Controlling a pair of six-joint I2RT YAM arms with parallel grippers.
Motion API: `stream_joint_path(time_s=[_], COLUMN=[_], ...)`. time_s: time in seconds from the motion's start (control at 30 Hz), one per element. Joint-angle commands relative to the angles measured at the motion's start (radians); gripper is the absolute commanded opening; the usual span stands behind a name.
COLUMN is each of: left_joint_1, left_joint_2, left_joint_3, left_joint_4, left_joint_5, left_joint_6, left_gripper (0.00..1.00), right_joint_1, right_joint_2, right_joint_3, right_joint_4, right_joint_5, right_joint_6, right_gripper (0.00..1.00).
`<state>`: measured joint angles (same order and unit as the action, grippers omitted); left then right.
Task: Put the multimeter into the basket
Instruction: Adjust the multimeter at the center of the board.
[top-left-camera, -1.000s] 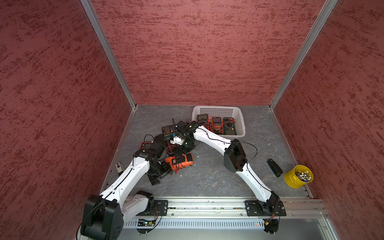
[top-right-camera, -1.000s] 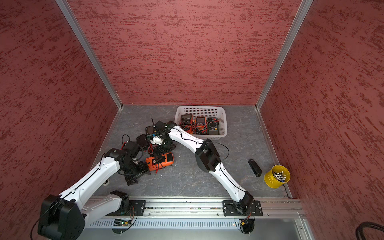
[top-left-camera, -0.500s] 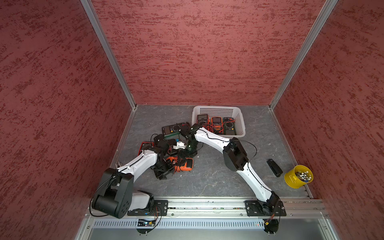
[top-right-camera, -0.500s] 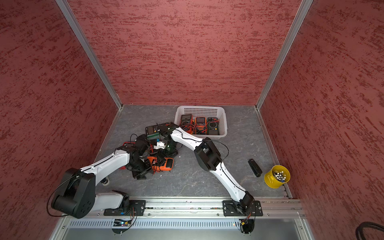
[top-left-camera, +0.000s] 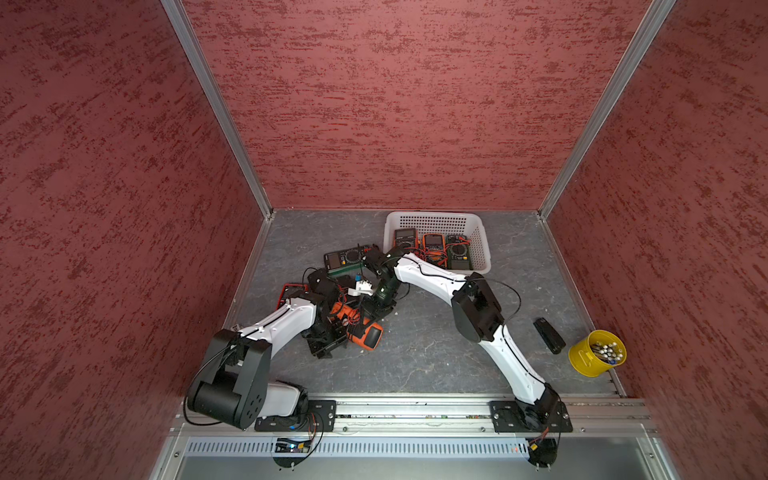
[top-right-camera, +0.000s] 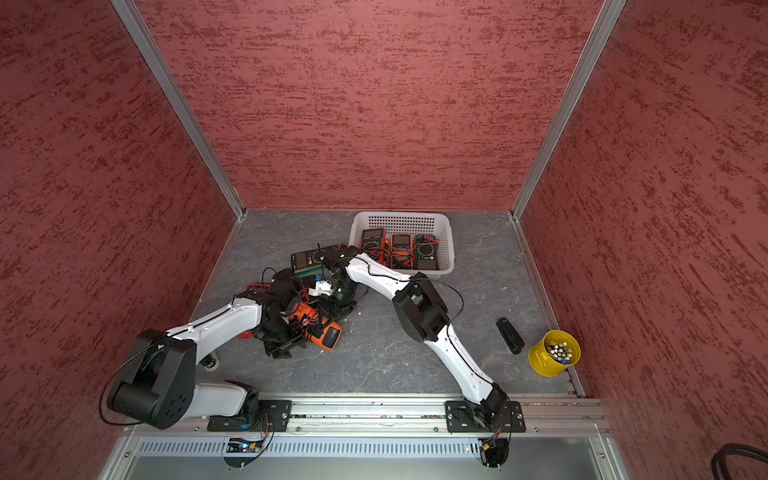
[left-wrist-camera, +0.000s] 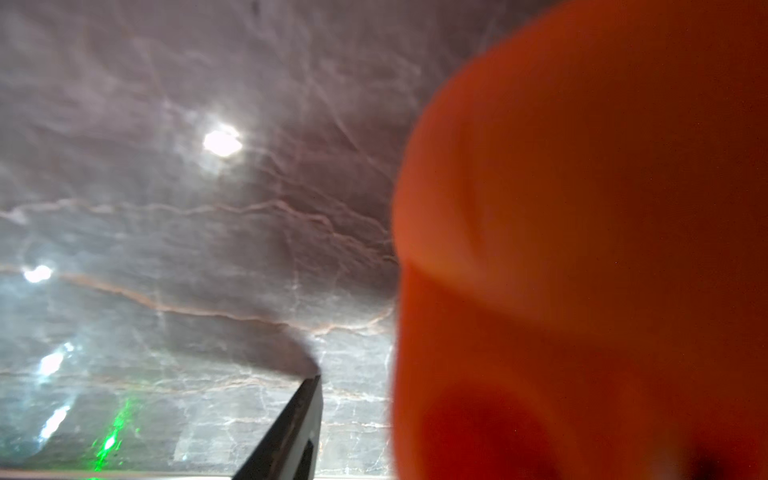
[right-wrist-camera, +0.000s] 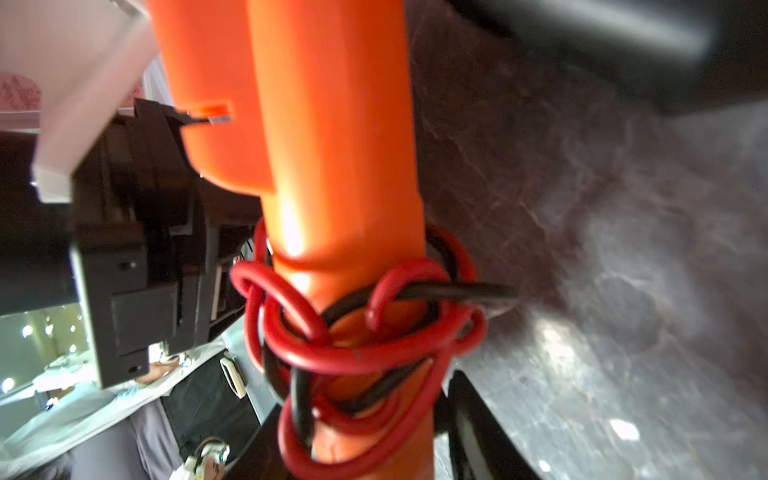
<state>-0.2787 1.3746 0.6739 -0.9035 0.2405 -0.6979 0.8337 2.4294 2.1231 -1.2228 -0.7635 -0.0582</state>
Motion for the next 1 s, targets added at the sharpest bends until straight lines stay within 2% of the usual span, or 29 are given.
stream_joint_path(time_s=[0.0, 0.1, 0.27, 0.57, 0.7, 0.97], left_joint_1=[-0.014, -0.015, -0.009, 0.046, 0.094, 0.191], left_joint_2=[-0.007, -0.042, -0.096, -0.063, -0.042, -0.028], left_joint_3=[0.025, 0.041, 0.097, 0.184, 0.208, 0.276], left_joint_4=[0.06, 0.038, -0.01, -0.014, 0.016, 0.076], left_joint_5=[0.032, 0.024, 0.005, 0.008, 0.006, 0.01], left_joint_6=[0.025, 0.02, 0.021, 0.056, 0.073, 0.089], left_gripper=[0.51, 0.52, 0.54, 0.58, 0.63, 0.64], right_joint_1=[0.019, 0.019, 0.019, 0.018, 0.016, 0.013], right_joint_2=[-0.089, -0.16, -0.313, -0.553, -0.597, -0.577], right_joint_3=[-0.051, -0.107, -0.233, -0.484, -0.56, -0.64], right_joint_4=[0.067, 0.059, 0.046, -0.002, -0.047, -0.077], right_joint_5=[0.105, 0.222, 0.506, 0.873, 1.076, 1.307], right_joint_6=[0.033, 0.062, 0.144, 0.283, 0.381, 0.575], right_gripper=[0.3, 0.24, 0.16, 0.11, 0.12, 0.15])
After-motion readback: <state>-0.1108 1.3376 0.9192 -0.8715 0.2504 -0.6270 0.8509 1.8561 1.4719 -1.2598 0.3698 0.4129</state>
